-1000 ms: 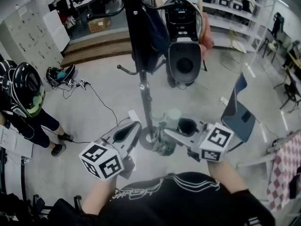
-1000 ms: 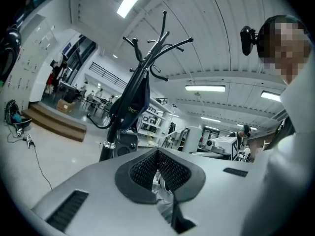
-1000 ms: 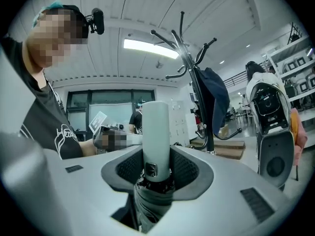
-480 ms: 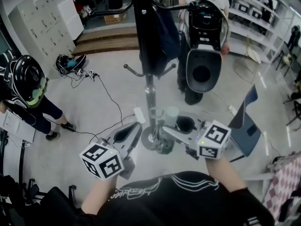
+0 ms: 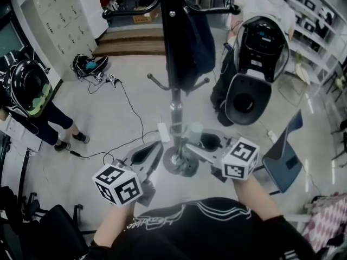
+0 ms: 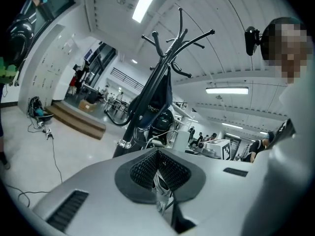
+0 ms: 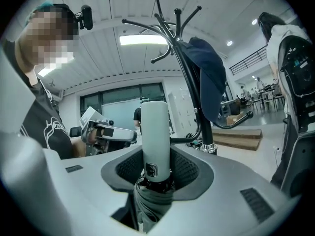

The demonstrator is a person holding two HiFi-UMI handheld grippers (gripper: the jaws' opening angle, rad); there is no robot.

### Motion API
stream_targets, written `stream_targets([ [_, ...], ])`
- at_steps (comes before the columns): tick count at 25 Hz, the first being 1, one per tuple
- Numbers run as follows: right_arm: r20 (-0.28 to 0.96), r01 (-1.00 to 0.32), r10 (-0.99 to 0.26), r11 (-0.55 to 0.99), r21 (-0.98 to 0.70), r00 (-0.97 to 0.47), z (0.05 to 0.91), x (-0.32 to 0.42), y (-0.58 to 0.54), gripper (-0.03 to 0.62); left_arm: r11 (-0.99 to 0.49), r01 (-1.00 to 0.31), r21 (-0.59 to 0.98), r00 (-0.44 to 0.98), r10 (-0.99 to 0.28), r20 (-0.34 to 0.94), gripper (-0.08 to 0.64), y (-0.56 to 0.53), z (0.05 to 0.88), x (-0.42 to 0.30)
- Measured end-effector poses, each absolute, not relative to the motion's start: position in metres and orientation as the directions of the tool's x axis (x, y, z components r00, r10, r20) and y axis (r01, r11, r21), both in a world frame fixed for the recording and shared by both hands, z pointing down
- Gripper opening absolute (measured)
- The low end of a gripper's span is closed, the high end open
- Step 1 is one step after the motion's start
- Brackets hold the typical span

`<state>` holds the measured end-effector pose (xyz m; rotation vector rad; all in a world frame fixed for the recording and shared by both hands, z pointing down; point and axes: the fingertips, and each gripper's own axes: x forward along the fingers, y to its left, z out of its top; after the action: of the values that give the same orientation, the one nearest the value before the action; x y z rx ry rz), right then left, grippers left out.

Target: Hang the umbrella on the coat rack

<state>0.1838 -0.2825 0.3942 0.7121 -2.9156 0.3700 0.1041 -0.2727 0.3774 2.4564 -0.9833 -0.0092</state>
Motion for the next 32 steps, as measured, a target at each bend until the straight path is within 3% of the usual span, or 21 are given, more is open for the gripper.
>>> stream_targets([
  [32,0.456,-0.574,-0.417,0.767,-0.287,-0.786,0.561,0.224,-0.348,0.179,-0.521,-0.713,0.469,0.664,-0.717,0.214,-0.002,-0.285,0.406,0.113],
])
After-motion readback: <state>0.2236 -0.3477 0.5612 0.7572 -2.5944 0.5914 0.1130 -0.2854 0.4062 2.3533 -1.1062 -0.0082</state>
